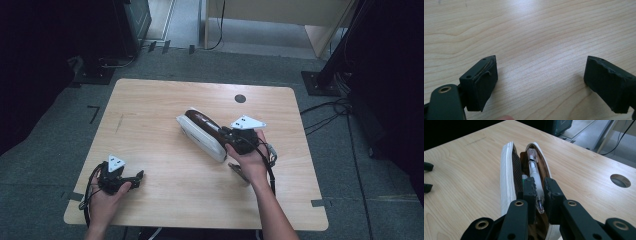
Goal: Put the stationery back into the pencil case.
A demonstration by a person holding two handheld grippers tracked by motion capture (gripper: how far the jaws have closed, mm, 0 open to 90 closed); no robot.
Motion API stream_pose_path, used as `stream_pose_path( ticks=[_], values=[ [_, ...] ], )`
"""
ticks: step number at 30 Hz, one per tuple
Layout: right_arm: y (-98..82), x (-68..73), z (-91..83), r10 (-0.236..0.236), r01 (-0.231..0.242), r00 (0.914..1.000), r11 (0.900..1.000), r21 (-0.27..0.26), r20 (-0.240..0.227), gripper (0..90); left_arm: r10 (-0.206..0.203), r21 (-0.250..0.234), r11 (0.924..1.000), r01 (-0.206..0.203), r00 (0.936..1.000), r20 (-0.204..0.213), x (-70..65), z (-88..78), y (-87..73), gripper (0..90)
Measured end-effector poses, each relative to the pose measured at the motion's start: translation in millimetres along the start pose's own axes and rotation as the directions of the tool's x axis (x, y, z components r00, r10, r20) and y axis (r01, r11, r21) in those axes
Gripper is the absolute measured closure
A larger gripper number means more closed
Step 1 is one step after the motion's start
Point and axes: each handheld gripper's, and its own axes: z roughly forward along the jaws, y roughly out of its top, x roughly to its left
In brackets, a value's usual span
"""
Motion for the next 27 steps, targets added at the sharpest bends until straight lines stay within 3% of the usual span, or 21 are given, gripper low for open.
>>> stream_pose_path(
  ticks=[17,27],
  values=[
    [21.0,-2.0,24.4,0.003,-0.003,0.9997,0.999,0.033,-0.025,80.0,0.001,0.000,1.0000,-0.001,1.0000,0.001,0.0,0.0,0.0,12.1],
    [20.8,-3.6,33.8,0.021,-0.020,0.9996,0.999,0.038,-0.019,79.3,0.001,0.000,1.0000,-0.001,1.0000,0.000,0.0,0.0,0.0,12.1]
  ],
)
